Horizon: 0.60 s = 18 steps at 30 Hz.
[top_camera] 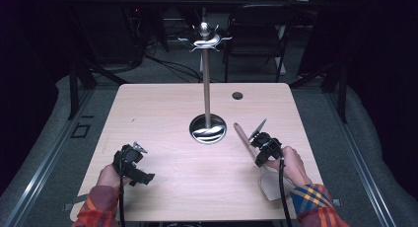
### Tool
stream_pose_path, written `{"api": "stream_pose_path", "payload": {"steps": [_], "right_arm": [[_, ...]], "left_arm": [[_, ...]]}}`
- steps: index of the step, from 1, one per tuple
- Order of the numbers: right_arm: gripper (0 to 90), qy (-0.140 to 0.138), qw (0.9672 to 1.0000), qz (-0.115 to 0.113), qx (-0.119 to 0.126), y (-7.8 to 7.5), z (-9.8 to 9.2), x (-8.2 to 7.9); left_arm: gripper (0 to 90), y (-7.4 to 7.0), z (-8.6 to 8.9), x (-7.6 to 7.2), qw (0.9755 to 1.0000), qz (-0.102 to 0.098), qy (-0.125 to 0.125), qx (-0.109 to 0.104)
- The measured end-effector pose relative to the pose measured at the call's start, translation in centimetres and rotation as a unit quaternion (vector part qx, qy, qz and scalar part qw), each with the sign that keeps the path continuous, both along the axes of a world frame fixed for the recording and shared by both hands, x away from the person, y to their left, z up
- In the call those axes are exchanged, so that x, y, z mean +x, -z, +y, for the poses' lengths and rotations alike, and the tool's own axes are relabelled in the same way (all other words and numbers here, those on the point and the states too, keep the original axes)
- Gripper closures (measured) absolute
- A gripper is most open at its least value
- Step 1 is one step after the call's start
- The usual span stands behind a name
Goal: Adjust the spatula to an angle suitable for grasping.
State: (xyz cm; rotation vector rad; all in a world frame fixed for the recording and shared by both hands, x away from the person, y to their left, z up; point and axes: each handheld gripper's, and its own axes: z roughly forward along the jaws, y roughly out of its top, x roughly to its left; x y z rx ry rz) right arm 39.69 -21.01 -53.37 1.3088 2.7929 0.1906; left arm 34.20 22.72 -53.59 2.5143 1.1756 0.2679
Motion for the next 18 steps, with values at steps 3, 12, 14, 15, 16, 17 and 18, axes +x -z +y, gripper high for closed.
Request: {"api": "stream_pose_path", "payload": {"steps": [3,12,14,15,16,17,18], "right_arm": [[70.0,-0.002,0.9999,0.005,-0.009,-0.14,-0.08,0.01],[73.4,0.009,0.9998,0.018,-0.003,-0.09,-0.63,-0.15],[73.8,0.029,0.9994,0.004,0.017,0.32,-0.70,-0.50],[73.8,0.029,0.9994,0.004,0.017,0.32,-0.70,-0.50],[73.7,0.042,0.9986,-0.009,0.029,0.58,-0.68,-0.68],[72.5,0.009,0.9998,0.017,-0.010,-0.17,-0.97,-0.18],[64.2,0.054,0.9975,-0.022,0.041,0.40,-0.95,-0.57]], "left_arm": [[0.1,0.00,-0.01,0.00,1.0000,0.000,0.001,0.001],[0.1,0.01,0.02,-0.02,1.0000,0.000,0.000,0.000],[0.1,0.01,0.02,-0.01,1.0000,0.000,0.000,0.000],[0.1,0.01,0.02,-0.01,1.0000,0.000,0.000,0.000],[0.1,0.01,0.00,0.01,1.0000,0.001,0.002,0.001],[0.1,0.01,-0.03,0.02,1.0000,0.002,0.002,0.002],[0.1,0.03,-0.07,0.01,1.0000,0.001,0.002,0.001]]}}
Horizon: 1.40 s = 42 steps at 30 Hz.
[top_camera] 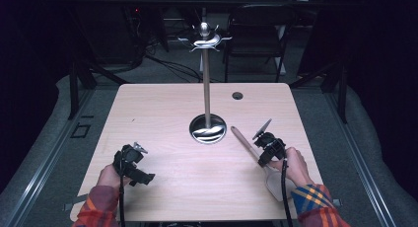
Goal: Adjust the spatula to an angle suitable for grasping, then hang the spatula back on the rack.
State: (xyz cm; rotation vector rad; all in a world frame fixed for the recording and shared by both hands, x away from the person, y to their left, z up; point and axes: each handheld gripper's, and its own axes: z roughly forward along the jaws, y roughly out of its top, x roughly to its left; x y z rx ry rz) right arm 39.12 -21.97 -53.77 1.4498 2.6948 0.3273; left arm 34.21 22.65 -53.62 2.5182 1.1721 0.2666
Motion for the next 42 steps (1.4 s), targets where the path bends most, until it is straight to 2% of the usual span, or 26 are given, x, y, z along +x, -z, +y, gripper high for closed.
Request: {"api": "stream_pose_path", "payload": {"steps": [1,2,3,4,6,7,9,12,13,15,17,19,20,21,22,29,30,31,32,33,34,40,42], "right_arm": [[64.2,0.000,1.0000,0.000,0.000,0.0,0.0,0.0],[61.6,-0.053,0.9957,0.043,-0.062,-1.3,-0.3,0.9],[57.5,-0.016,0.9996,0.015,-0.020,-0.8,-0.2,0.5],[54.7,-0.010,0.9998,0.010,-0.014,-0.8,-0.1,0.7],[53.9,-0.008,0.9998,0.010,-0.012,-0.7,0.1,0.7],[52.9,0.000,1.0000,0.003,-0.008,-0.4,0.2,0.8],[50.3,-0.003,0.9998,0.010,-0.018,-0.4,0.3,1.1],[48.3,0.001,0.9998,0.009,-0.015,-0.2,0.5,1.4],[48.1,0.013,0.9999,0.005,0.004,0.0,0.5,1.4],[45.1,0.016,0.9997,0.003,0.015,0.1,0.5,1.5],[43.2,0.011,0.9998,0.010,0.009,0.0,0.5,1.8],[44.9,0.009,0.9999,0.011,0.000,0.0,0.6,1.9],[48.2,0.007,0.9999,0.013,-0.003,0.0,0.7,2.0],[51.1,0.014,0.9999,0.002,-0.002,0.1,0.8,2.0],[53.9,0.010,0.9999,0.006,-0.002,0.2,0.9,2.2],[58.9,0.006,0.9999,0.006,-0.009,0.2,0.8,2.5],[60.2,0.018,0.9998,-0.004,0.003,0.2,0.7,2.6],[60.8,0.021,0.9998,-0.004,0.004,0.3,0.7,2.6],[61.4,0.038,0.9988,-0.018,0.023,0.7,0.8,2.5],[62.2,0.026,0.9996,-0.008,0.010,0.5,0.7,2.7],[62.3,0.026,0.9996,-0.002,0.007,0.5,0.6,2.7],[67.0,0.032,0.9994,-0.001,0.015,0.8,1.1,3.0],[70.1,0.024,0.9997,0.002,0.006,0.7,1.3,3.1]], "left_arm": [[0.1,0.0,0.0,0.0,1.0000,0.000,0.001,0.000],[0.1,0.0,0.0,0.0,1.0000,0.000,0.001,0.000],[0.1,0.0,0.0,0.0,1.0000,0.000,0.000,0.000],[0.1,0.0,0.0,0.0,1.0000,0.001,0.000,0.001],[0.1,0.0,0.0,0.0,1.0000,0.001,0.000,0.000],[0.1,0.1,0.0,0.0,1.0000,0.001,0.001,0.000],[0.1,0.1,-0.1,0.0,1.0000,0.001,0.002,0.001],[0.1,0.1,-0.1,0.0,1.0000,0.001,0.003,0.000],[0.1,0.1,-0.1,0.0,1.0000,0.001,0.003,0.000],[0.1,0.1,-0.1,0.0,1.0000,0.001,0.003,0.000],[0.1,0.1,-0.1,0.0,1.0000,0.001,0.003,0.000],[0.1,0.1,-0.1,0.0,1.0000,0.002,0.003,0.000],[0.1,0.2,-0.1,0.0,1.0000,0.002,0.004,0.000],[0.1,0.1,-0.2,0.0,1.0000,0.003,0.004,0.001],[0.1,0.2,-0.2,0.0,1.0000,0.003,0.005,0.001],[0.1,0.2,-0.2,0.0,1.0000,0.005,0.006,0.005],[0.2,0.2,-0.2,0.1,0.9999,0.006,0.007,0.006],[0.1,0.2,-0.2,0.1,0.9999,0.006,0.007,0.006],[0.2,0.2,-0.3,0.0,1.0000,0.006,0.006,0.005],[0.1,0.2,-0.3,0.0,0.9999,0.007,0.006,0.005],[0.1,0.2,-0.3,0.0,0.9999,0.007,0.007,0.006],[0.2,0.3,-0.3,0.0,0.9999,0.006,0.006,0.007],[0.2,0.3,-0.3,0.0,0.9999,0.006,0.006,0.007]]}}
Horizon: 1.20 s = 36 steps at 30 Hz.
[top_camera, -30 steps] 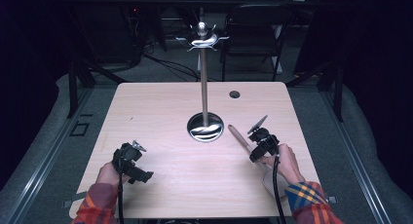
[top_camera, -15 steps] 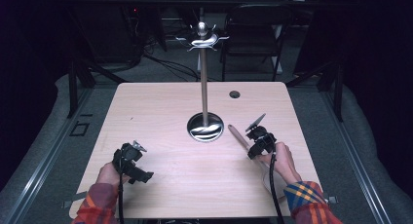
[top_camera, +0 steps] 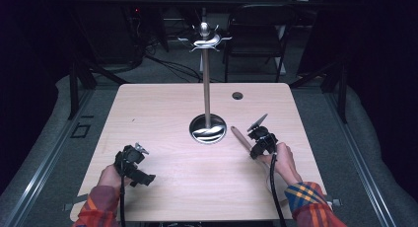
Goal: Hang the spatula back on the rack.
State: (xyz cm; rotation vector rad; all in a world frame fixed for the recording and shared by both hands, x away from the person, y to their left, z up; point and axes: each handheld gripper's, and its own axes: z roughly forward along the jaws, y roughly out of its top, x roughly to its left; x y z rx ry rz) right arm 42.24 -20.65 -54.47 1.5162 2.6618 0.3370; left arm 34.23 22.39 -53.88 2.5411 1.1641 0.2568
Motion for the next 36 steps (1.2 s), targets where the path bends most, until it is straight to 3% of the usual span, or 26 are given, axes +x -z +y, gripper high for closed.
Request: {"api": "stream_pose_path", "payload": {"steps": [2,4,6,7,11,15,16,21,26,28,36], "right_arm": [[75.2,0.007,0.9999,-0.007,0.001,0.1,0.2,0.0],[76.6,-0.007,0.9999,0.005,-0.013,-0.2,0.1,0.1],[76.7,-0.007,0.9999,0.005,-0.013,-0.2,0.1,0.1],[76.8,0.006,1.0000,-0.006,-0.003,0.1,0.2,0.0],[77.6,-0.007,0.9999,0.003,-0.012,-0.2,0.1,0.1],[77.8,-0.006,1.0000,-0.008,-0.001,-0.5,0.2,-0.1],[77.8,0.007,0.9995,-0.026,0.016,-0.7,0.2,-0.4],[77.8,-0.002,0.9995,-0.028,0.015,-1.9,-0.2,-0.6],[77.9,-0.005,0.9981,-0.052,0.034,-3.0,-0.4,-1.3],[77.9,-0.014,0.9984,-0.049,0.026,-3.2,-0.5,-1.2],[78.0,-0.016,0.9961,-0.070,0.051,-4.5,-0.9,-1.9]], "left_arm": [[0.2,0.0,0.0,0.0,1.0000,0.000,0.000,0.000],[0.2,0.0,0.0,0.0,1.0000,0.000,0.000,0.000],[0.2,0.0,0.0,0.0,1.0000,0.000,0.000,0.000],[0.2,0.0,0.0,0.0,1.0000,0.000,0.000,0.000],[0.2,0.0,0.0,0.0,1.0000,0.000,0.001,0.001],[0.3,0.0,0.0,0.0,1.0000,0.000,0.000,0.001],[0.3,0.0,0.0,0.0,1.0000,-0.001,0.000,0.002],[0.4,0.0,0.0,0.0,1.0000,-0.002,0.001,0.002],[0.4,0.0,0.0,0.0,1.0000,-0.002,0.001,0.003],[0.3,0.0,0.0,0.0,1.0000,-0.003,0.001,0.002],[0.4,-0.1,0.0,-0.1,1.0000,-0.004,0.001,0.000]]}}
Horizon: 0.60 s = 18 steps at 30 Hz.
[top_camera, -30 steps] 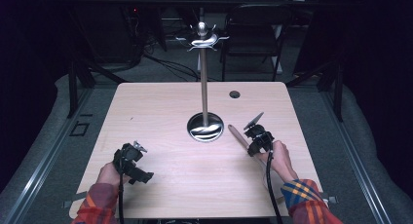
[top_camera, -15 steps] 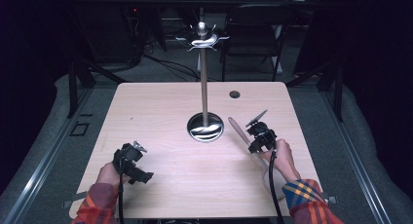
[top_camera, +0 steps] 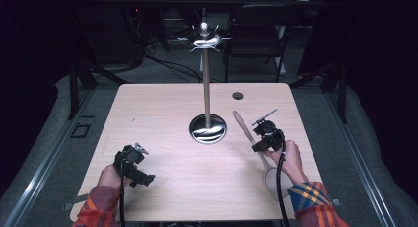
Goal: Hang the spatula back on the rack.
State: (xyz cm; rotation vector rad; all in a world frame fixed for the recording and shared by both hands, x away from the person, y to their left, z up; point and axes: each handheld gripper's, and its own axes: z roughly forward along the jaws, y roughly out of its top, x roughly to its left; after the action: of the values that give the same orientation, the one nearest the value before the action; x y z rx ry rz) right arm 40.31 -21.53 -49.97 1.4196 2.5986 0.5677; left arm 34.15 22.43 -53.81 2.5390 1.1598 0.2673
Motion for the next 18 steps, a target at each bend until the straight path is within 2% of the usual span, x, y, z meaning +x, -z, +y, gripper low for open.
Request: {"api": "stream_pose_path", "payload": {"steps": [2,3,4,7,8,14,18], "right_arm": [[78.1,0.005,0.9998,-0.010,0.016,-0.9,-0.3,-0.4],[78.1,0.005,0.9998,-0.010,0.016,-0.9,-0.3,-0.4],[78.1,0.005,0.9994,-0.017,0.030,-1.4,-0.6,-0.7],[78.1,0.003,0.9990,-0.027,0.035,-2.1,-0.8,-1.1],[78.1,-0.005,0.9990,-0.027,0.035,-2.5,-1.1,-1.2],[78.1,0.001,0.9976,-0.047,0.051,-3.5,-1.7,-1.6],[78.1,-0.001,0.9954,-0.076,0.058,-4.4,-1.6,-2.0]], "left_arm": [[0.3,0.0,0.0,0.0,1.0000,0.001,0.001,0.001],[0.3,0.0,0.0,0.0,1.0000,0.001,0.001,0.001],[0.3,0.0,0.0,0.0,1.0000,0.002,0.001,0.002],[0.4,0.0,-0.1,0.0,1.0000,0.003,0.002,0.002],[0.4,0.0,-0.1,0.0,1.0000,0.003,0.002,0.002],[0.4,0.0,-0.1,0.0,1.0000,0.002,0.001,0.002],[0.4,0.0,-0.2,0.0,1.0000,0.002,0.003,0.002]]}}
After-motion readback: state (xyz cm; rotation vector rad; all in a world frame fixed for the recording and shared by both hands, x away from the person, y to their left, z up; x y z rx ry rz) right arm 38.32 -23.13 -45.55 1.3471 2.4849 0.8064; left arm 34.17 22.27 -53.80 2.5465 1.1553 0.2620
